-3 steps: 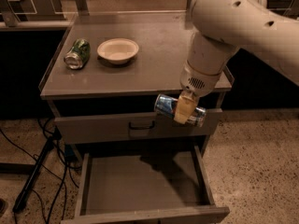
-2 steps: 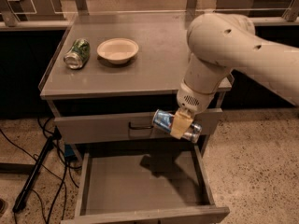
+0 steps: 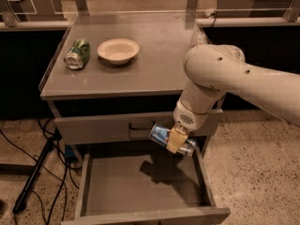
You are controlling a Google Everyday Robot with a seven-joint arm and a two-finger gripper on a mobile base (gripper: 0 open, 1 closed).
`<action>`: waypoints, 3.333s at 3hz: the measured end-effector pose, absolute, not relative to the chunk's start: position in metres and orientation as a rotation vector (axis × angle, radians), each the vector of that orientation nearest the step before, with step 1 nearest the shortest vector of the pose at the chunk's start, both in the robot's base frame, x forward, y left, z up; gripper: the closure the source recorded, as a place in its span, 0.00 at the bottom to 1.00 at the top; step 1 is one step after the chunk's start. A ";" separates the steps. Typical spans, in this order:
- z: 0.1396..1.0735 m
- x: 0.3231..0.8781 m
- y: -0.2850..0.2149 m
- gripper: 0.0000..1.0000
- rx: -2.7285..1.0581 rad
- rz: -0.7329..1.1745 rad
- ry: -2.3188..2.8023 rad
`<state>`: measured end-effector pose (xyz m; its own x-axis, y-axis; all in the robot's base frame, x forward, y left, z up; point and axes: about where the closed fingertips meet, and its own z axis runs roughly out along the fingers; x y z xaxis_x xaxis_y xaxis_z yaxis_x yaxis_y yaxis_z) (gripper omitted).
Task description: Place redbull can into middle drawer
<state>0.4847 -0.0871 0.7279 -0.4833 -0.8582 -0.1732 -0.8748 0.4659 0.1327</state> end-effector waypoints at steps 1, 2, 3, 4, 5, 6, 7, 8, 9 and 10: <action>0.706 0.480 -0.081 1.00 -1.493 0.337 2.629; 0.650 0.478 -0.061 1.00 -1.372 0.385 2.595; 0.651 0.477 -0.063 1.00 -1.367 0.382 2.611; 0.613 0.462 -0.046 1.00 -1.351 0.439 2.644; 0.578 0.459 -0.028 1.00 -1.332 0.490 2.655; 0.548 0.460 -0.010 1.00 -1.327 0.541 2.677; 0.548 0.460 -0.010 1.00 -1.327 0.541 2.677; 0.521 0.463 0.001 1.00 -1.306 0.571 2.669; 0.494 0.468 0.012 1.00 -1.265 0.601 2.662; 0.461 0.477 0.021 1.00 -1.239 0.609 2.647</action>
Offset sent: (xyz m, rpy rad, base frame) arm -0.0075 0.0302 -0.0914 0.1136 -0.0783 -0.1325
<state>0.4767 0.0211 0.4614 -0.6454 -0.7000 -0.3058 -0.7632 0.5748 0.2952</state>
